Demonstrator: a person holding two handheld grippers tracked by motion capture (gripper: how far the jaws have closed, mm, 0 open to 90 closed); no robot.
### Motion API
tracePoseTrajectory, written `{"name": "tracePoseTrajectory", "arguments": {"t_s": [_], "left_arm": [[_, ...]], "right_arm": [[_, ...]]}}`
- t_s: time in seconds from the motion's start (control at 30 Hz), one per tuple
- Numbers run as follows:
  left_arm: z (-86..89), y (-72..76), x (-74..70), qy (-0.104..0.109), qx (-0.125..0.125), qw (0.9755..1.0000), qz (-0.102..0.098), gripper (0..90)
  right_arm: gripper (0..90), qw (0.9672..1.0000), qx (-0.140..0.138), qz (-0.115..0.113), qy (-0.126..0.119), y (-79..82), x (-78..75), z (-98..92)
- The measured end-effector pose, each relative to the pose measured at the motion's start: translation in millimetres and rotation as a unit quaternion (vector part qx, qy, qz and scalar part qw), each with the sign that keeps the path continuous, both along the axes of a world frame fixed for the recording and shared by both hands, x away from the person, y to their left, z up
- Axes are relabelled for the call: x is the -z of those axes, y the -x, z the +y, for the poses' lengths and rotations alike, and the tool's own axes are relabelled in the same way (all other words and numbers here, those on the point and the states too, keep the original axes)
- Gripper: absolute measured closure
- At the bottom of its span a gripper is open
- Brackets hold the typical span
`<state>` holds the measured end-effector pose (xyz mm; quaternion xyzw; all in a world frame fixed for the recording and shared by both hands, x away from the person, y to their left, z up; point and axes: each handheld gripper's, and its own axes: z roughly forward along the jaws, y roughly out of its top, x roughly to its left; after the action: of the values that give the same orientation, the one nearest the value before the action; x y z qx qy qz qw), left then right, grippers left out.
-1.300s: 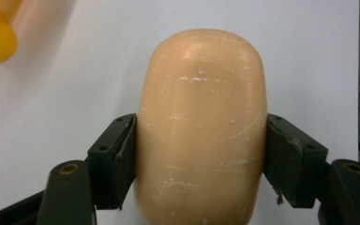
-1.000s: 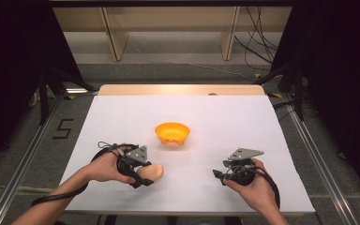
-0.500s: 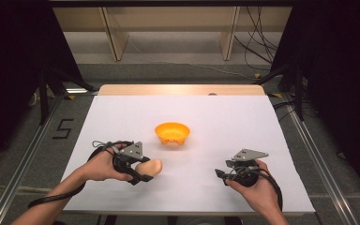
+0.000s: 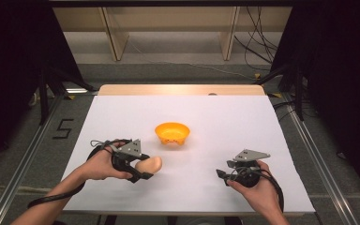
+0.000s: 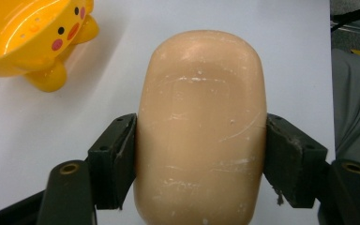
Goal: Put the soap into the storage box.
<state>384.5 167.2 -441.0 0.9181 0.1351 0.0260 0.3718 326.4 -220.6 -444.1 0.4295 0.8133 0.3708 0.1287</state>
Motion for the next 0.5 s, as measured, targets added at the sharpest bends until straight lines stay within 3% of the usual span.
{"name": "tracePoseTrajectory", "arguments": {"t_s": [0.03, 0.07, 0.5], "left_arm": [[-0.4, 0.8, 0.4, 0.007, -0.008, 0.9999, -0.001, 31.9], [0.6, 0.0, -0.3, 0.001, -0.005, 1.0, -0.005, 31.9], [4.6, -4.9, -4.7, 0.011, -0.025, 0.9995, -0.018, 31.9]], "right_arm": [[45.3, 1.0, 0.0, 0.0, 0.0, 0.0, 0.0, 0.0], [45.3, 0.9999, -0.006, -0.015, 0.003, -1.5, 1.4, -1.3], [45.2, 0.9999, -0.002, -0.011, 0.004, -1.8, -0.7, -4.2]]}}
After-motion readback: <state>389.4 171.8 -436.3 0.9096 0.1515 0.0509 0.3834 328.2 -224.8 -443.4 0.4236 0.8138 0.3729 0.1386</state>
